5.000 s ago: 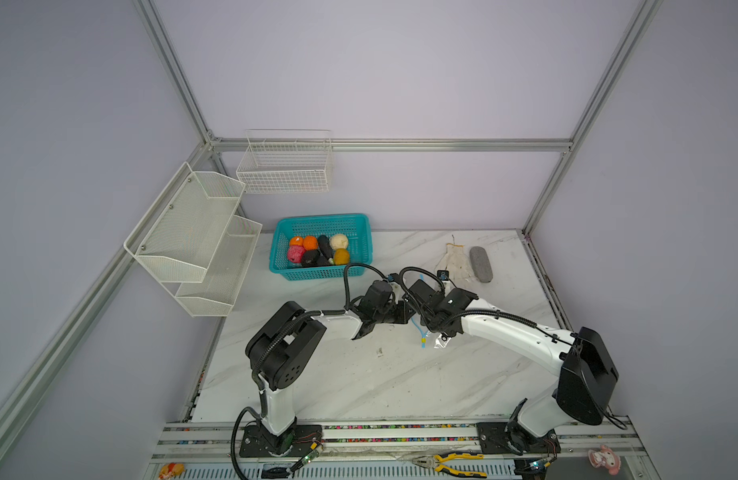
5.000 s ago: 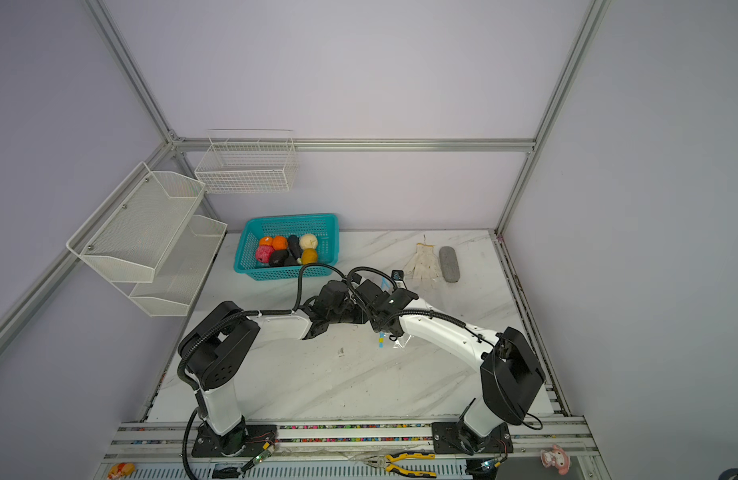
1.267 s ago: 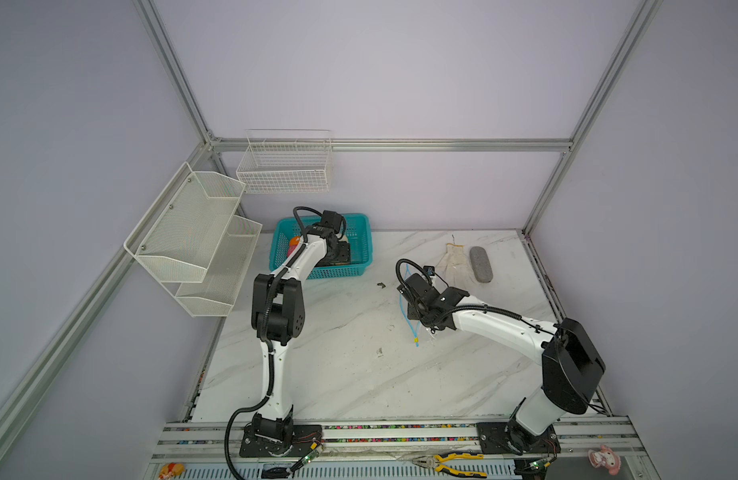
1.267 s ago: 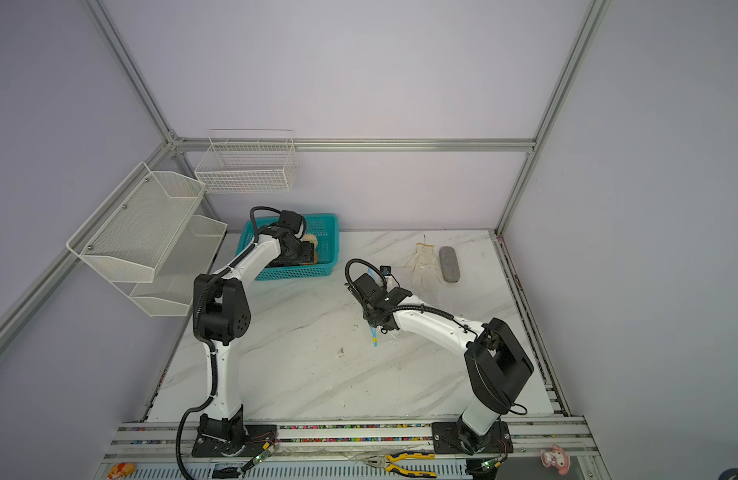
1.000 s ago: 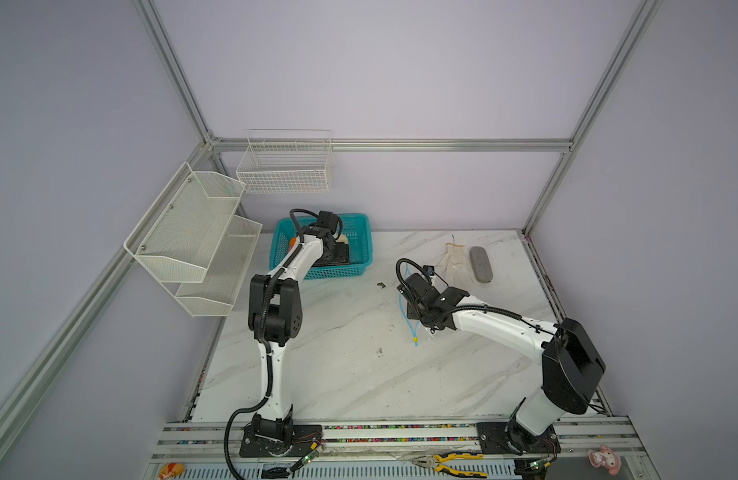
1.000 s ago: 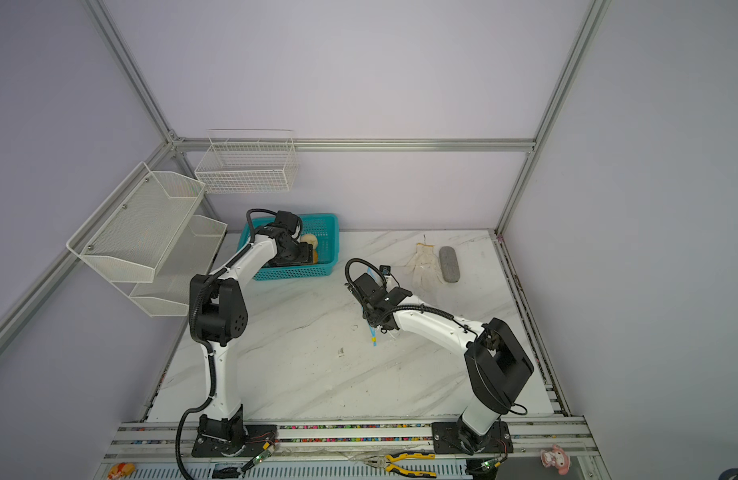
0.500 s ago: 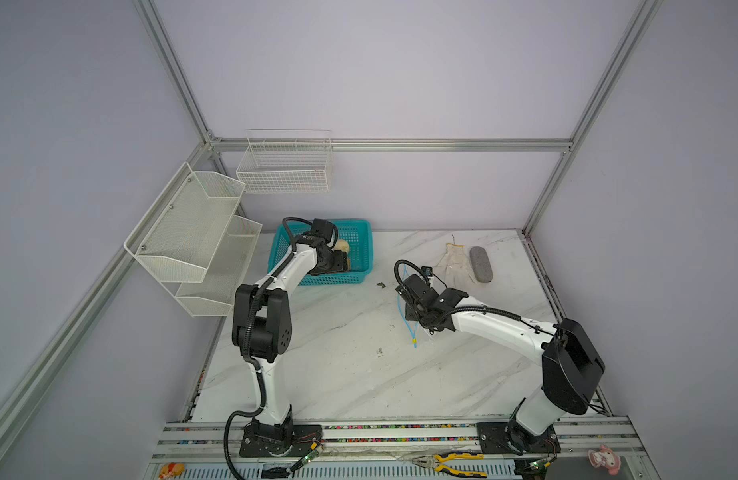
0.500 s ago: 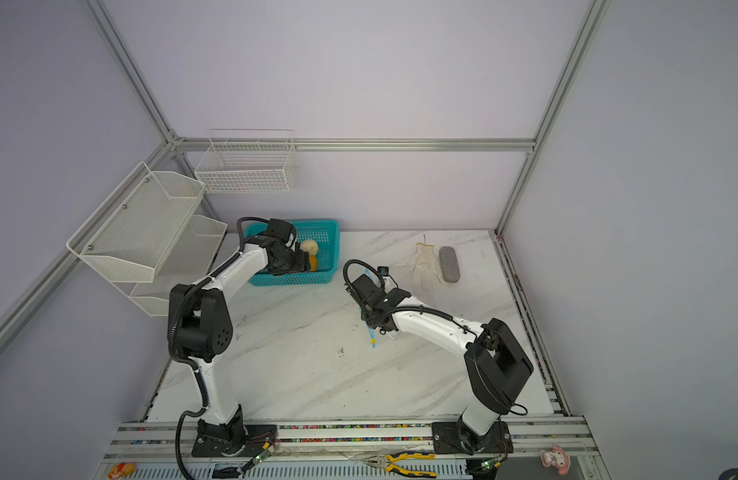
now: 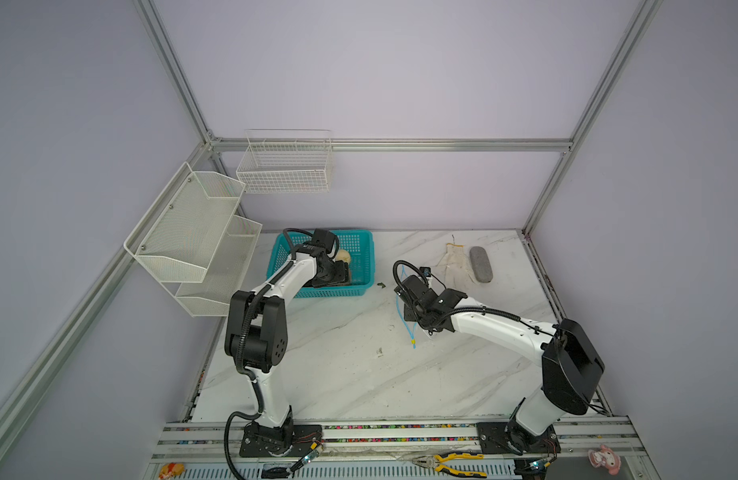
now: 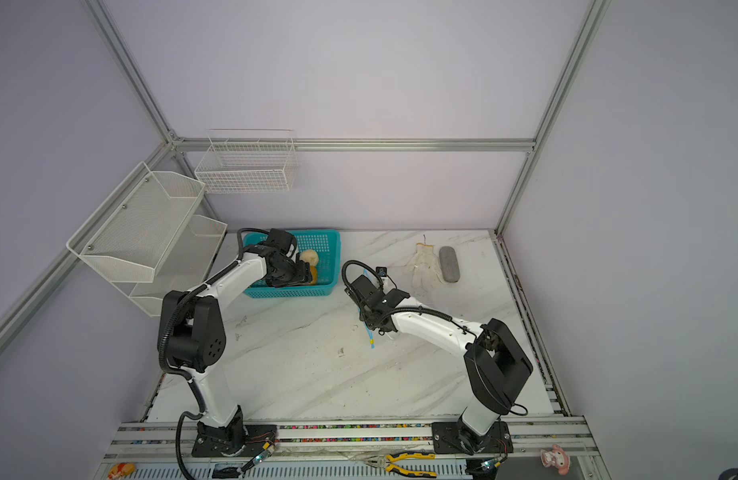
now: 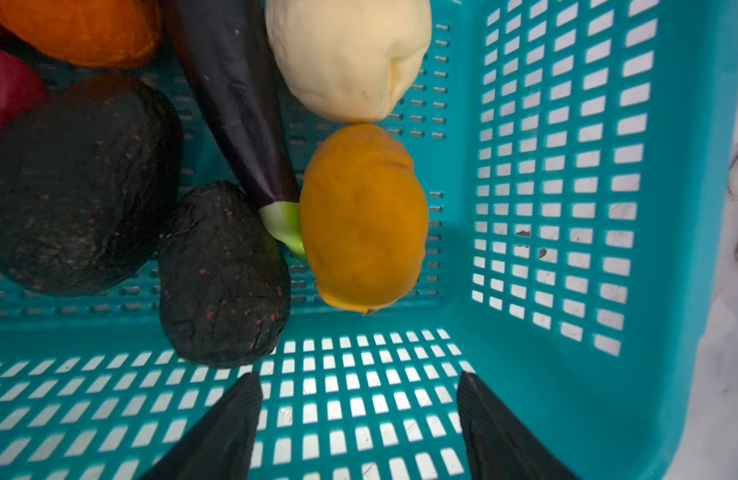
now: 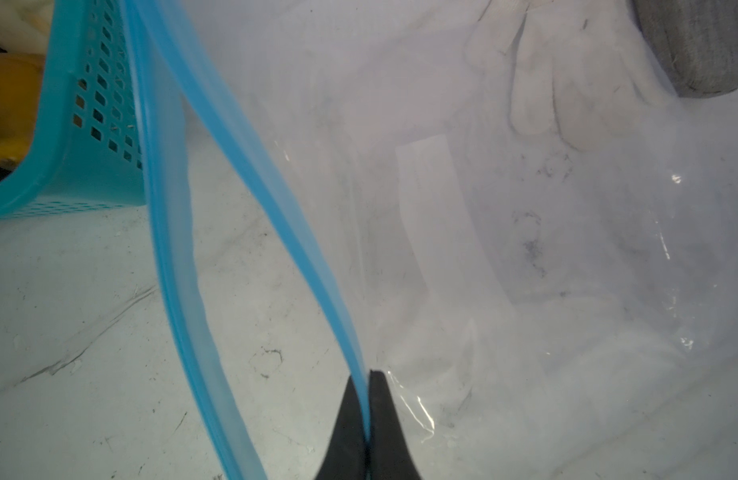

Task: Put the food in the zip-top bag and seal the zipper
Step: 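Lower the left gripper onto the yellow potato and close on it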

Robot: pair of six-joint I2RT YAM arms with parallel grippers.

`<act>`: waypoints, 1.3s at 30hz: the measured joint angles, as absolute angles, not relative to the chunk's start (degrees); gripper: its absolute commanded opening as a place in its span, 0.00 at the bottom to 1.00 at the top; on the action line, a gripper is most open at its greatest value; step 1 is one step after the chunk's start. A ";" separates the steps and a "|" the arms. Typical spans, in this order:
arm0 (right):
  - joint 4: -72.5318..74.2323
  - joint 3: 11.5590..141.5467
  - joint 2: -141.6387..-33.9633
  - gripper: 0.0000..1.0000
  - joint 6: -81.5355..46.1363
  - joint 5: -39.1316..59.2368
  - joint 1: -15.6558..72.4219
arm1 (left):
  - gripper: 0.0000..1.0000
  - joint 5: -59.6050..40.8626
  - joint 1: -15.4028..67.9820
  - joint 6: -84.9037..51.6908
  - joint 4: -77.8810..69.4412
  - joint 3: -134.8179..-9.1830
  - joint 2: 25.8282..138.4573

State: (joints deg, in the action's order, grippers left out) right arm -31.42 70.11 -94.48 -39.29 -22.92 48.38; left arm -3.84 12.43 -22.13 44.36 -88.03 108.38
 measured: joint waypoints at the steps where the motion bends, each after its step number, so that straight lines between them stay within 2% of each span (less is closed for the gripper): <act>1: -31.40 70.54 -94.87 0.00 -39.31 -22.87 48.38 | 0.74 -3.36 12.67 -22.15 44.91 -88.47 108.51; 11: -30.63 73.47 -101.01 0.00 -39.55 -21.32 48.49 | 0.72 0.05 16.34 -23.49 48.01 -96.88 114.59; 19: -30.63 74.48 -101.91 0.00 -39.59 -20.73 48.51 | 0.72 3.11 16.56 -23.73 50.19 -100.55 120.05; 35: -30.63 74.50 -101.91 0.00 -39.59 -20.67 48.51 | 0.56 5.19 16.56 -24.45 51.79 -108.60 126.72; 39: -30.63 74.50 -101.91 0.00 -39.59 -20.67 48.51 | 0.48 5.69 16.49 -24.36 52.03 -108.95 126.87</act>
State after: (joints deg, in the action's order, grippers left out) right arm -30.63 74.50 -101.91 -39.59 -20.67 48.51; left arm 5.69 16.49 -24.36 52.03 -108.95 126.87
